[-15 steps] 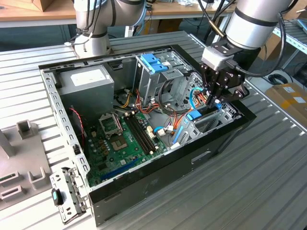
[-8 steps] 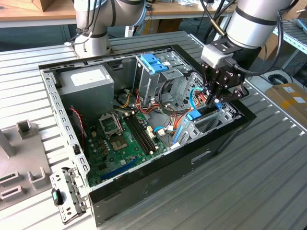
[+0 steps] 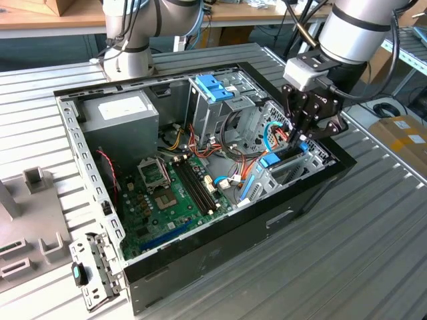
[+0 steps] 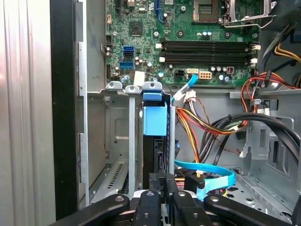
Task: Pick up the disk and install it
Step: 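Insert the first disk wire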
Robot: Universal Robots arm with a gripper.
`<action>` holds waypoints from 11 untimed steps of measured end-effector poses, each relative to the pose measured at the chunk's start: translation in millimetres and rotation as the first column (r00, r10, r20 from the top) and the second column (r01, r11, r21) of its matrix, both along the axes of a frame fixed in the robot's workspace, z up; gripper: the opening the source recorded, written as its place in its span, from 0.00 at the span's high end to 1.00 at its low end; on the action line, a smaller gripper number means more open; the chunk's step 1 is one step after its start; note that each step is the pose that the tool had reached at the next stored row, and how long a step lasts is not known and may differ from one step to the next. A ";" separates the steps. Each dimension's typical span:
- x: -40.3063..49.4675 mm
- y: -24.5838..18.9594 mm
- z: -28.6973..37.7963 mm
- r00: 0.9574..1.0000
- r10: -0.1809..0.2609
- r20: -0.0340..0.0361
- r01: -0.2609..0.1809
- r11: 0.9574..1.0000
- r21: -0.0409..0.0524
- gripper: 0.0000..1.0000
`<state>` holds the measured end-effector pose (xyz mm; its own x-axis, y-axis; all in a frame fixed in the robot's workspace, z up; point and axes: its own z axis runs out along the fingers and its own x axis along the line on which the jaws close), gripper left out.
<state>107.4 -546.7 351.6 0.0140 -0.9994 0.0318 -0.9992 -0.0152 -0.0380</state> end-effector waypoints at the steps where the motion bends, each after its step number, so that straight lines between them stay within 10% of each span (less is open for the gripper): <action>1: 1.0 0.0 -0.1 1.000 0.000 -0.001 0.000 1.000 0.001 0.84; 11: 1.3 -4.6 -1.0 1.000 0.000 -0.003 0.000 1.000 0.003 0.84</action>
<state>108.7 -551.3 350.6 0.0141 -0.9995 0.0284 -0.9993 -0.0151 -0.0352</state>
